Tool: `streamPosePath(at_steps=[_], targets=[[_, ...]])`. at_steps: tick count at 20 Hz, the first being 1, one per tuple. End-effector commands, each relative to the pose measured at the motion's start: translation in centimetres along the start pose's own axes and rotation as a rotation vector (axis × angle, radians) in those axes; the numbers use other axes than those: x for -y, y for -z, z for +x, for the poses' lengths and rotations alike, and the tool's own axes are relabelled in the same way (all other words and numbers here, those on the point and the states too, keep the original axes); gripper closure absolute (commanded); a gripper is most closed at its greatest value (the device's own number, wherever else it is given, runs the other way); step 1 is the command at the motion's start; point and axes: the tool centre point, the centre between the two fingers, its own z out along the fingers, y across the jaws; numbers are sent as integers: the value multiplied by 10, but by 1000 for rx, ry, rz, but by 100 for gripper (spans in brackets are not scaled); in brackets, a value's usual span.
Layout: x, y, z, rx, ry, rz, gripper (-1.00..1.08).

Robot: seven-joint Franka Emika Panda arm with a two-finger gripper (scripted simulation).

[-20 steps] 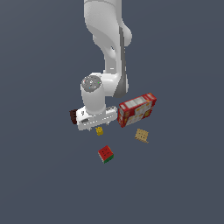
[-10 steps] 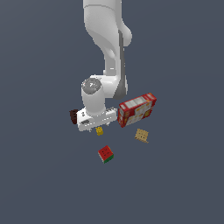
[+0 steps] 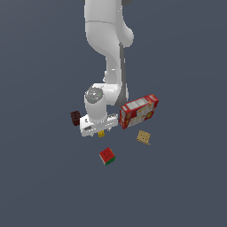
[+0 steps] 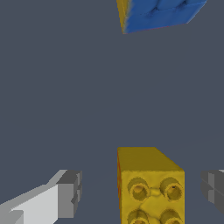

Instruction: Pick up a designated object from a clutter of objects.

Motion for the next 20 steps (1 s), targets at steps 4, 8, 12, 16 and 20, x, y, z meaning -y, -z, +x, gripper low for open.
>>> streamPosePath(at_steps=[4, 8, 12, 16, 20], targets=[[0, -6, 1, -1, 0, -1, 108], [0, -6, 1, -1, 0, -1, 108], [0, -6, 1, -1, 0, -1, 108], [0, -5, 1, -1, 0, -1, 108], [5, 3, 3, -1, 0, -1, 108]])
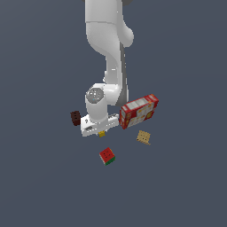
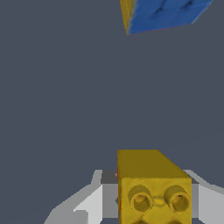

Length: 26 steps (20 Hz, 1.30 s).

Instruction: Pick up a designated object from a clutter of objects.

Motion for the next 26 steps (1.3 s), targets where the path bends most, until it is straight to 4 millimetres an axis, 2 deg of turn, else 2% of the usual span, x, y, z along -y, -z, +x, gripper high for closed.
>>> streamPosePath(at_steps=[1, 6, 11, 26], targets=[[4, 7, 2, -1, 1, -1, 108], [19, 30, 8, -1, 1, -1, 108], [41, 65, 18, -1, 1, -2, 108], [135, 213, 60, 0, 2, -3, 108]])
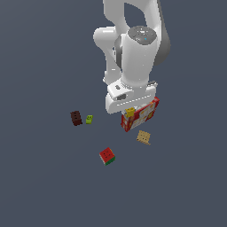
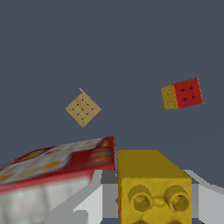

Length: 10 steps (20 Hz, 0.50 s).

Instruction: Pick up a designated object from a clutter of objects.

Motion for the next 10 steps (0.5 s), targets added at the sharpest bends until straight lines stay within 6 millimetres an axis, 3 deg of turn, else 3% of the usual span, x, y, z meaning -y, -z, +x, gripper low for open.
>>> streamPosePath(at_steps=[1, 10], targets=[[16, 25, 7, 1, 0, 0, 108], [70, 113, 35, 0, 0, 0, 108]])
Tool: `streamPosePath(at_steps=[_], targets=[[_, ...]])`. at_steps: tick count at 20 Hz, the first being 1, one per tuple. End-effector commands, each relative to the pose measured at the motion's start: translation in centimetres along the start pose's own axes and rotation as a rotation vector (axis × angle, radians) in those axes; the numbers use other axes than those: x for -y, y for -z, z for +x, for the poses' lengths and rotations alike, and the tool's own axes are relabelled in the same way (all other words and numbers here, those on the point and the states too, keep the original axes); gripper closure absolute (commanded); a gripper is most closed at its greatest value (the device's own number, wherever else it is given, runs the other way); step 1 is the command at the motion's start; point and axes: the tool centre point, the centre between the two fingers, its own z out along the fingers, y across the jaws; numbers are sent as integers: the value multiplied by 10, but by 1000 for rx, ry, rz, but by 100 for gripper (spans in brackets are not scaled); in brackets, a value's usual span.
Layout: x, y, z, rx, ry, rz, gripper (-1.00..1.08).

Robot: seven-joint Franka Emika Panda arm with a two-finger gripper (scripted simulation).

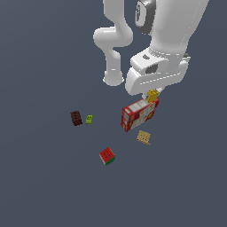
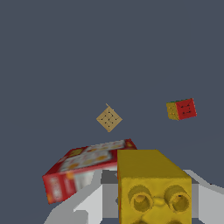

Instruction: Pick up a designated object from a clutter of objects.

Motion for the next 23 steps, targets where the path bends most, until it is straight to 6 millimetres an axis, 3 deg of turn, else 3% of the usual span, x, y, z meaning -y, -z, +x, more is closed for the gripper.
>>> streamPosePath(at_steps=[1, 6, 12, 23], targets=[[14, 24, 7, 0, -1, 1, 108], [36, 61, 20, 0, -2, 1, 108], [53, 89, 31, 0, -2, 2, 108], [63, 106, 39, 0, -2, 2, 108]])
